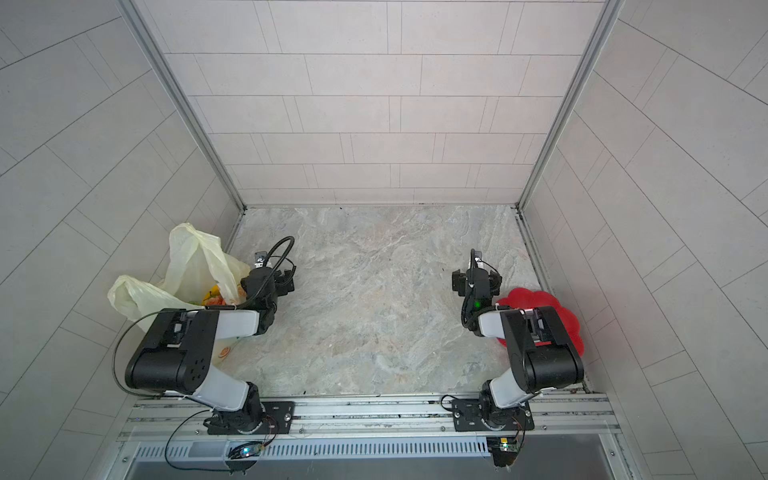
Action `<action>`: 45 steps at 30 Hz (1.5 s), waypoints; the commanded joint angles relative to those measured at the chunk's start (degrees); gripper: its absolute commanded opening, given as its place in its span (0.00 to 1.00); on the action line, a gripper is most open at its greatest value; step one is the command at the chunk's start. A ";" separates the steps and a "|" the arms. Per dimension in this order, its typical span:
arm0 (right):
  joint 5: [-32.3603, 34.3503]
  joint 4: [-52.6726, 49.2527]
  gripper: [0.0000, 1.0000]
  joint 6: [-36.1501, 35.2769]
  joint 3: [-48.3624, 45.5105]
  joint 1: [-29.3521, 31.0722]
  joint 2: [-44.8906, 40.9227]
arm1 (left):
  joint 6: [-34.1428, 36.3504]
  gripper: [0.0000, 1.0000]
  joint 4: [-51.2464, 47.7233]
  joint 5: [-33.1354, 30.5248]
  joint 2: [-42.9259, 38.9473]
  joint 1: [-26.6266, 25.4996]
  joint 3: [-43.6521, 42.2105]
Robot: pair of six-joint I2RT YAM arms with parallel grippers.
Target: Take the fake fruits out of the plastic bag
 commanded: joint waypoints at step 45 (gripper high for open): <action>0.47 -25.63 0.99 2.71 4.77 7.08 -33.16 | -9.59 1.00 -30.49 -8.68 -26.93 -14.36 12.54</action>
